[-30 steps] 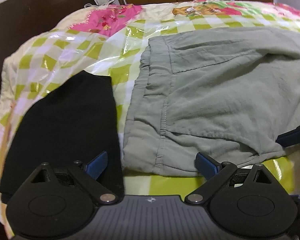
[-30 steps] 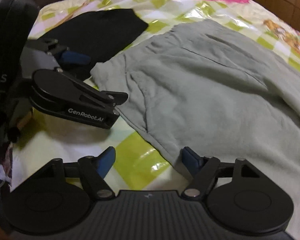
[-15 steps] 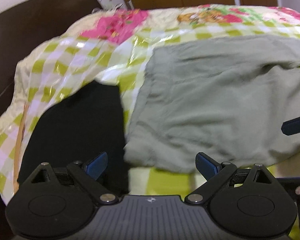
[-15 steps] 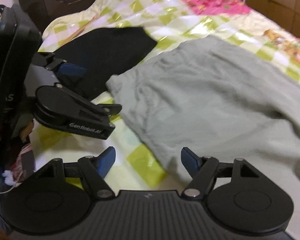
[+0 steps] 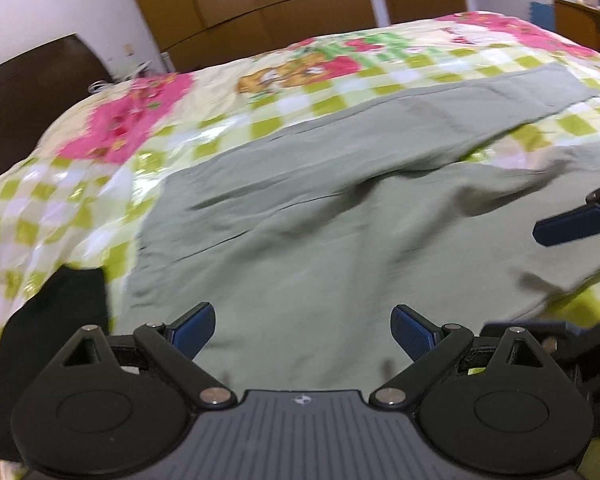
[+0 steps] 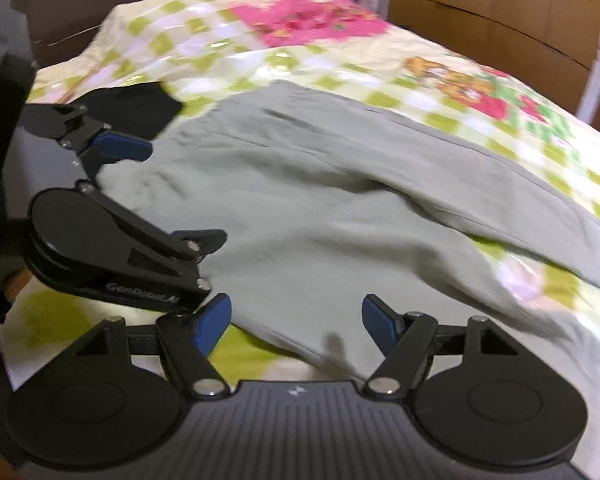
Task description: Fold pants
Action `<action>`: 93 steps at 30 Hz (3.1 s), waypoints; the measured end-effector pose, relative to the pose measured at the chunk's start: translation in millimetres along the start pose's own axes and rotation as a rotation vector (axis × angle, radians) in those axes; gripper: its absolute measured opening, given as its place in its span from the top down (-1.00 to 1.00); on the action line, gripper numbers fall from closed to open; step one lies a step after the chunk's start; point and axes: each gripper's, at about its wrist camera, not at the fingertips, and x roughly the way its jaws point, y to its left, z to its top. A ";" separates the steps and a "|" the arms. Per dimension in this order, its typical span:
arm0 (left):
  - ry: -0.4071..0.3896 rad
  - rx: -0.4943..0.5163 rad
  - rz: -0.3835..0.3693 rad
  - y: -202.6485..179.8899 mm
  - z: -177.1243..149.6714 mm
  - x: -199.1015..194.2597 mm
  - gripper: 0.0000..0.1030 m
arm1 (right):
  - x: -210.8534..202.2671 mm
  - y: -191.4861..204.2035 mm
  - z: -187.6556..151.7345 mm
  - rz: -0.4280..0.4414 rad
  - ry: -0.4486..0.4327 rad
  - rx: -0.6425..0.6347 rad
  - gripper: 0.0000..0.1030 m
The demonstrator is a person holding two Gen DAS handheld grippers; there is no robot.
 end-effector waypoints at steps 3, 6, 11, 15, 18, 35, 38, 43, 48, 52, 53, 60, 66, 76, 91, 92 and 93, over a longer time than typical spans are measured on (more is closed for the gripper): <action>-0.006 0.028 -0.028 -21.3 8.5 3.1 -1.00 | -7.8 -23.3 -9.3 -0.039 -0.004 0.058 -0.41; -0.009 0.039 -0.059 -36.2 19.3 7.5 -1.00 | -13.6 -47.8 -16.7 -0.077 -0.007 0.111 -0.41; -0.012 0.083 -0.092 -64.7 35.1 11.6 -1.00 | -22.4 -81.7 -31.6 -0.129 -0.013 0.180 -0.41; -0.011 0.123 -0.122 -87.1 45.4 16.5 -1.00 | -29.4 -105.1 -43.4 -0.169 -0.021 0.223 -0.41; -0.013 0.144 -0.147 -102.6 51.8 18.5 -1.00 | -34.4 -122.6 -51.9 -0.199 -0.024 0.256 -0.41; -0.030 0.230 -0.251 -172.6 83.3 31.2 -1.00 | -50.9 -193.4 -87.7 -0.314 -0.005 0.413 -0.41; -0.029 0.240 -0.263 -180.5 85.6 33.0 -1.00 | -52.9 -199.8 -92.5 -0.325 -0.002 0.430 -0.41; -0.022 0.245 -0.275 -189.3 89.0 36.8 -1.00 | -54.1 -208.6 -98.7 -0.338 0.007 0.451 -0.41; -0.020 0.254 -0.291 -198.8 90.1 37.7 -1.00 | -55.9 -215.2 -104.4 -0.347 0.010 0.471 -0.41; -0.014 0.268 -0.312 -210.0 91.3 39.9 -1.00 | -62.6 -225.7 -112.0 -0.367 0.006 0.498 -0.41; -0.011 0.271 -0.319 -213.0 91.3 40.4 -1.00 | -64.9 -229.6 -114.8 -0.376 0.006 0.508 -0.41; 0.008 0.288 -0.379 -238.0 91.2 47.3 -1.00 | -74.2 -271.7 -140.6 -0.449 0.043 0.626 -0.41; 0.016 0.281 -0.416 -254.8 95.9 45.2 -1.00 | -78.8 -302.9 -157.7 -0.549 0.090 0.664 -0.34; -0.011 0.264 -0.407 -237.6 91.7 26.5 -1.00 | -88.5 -309.0 -159.3 -0.653 0.131 0.649 -0.36; -0.012 0.126 -0.280 -141.7 74.1 31.4 -1.00 | -72.9 -232.6 -78.1 -0.539 0.049 0.420 -0.37; -0.008 0.117 -0.270 -134.4 72.4 32.7 -1.00 | -69.0 -225.7 -71.8 -0.524 0.044 0.401 -0.37; -0.005 0.107 -0.259 -126.2 70.5 34.3 -1.00 | -64.0 -218.4 -64.4 -0.508 0.040 0.379 -0.37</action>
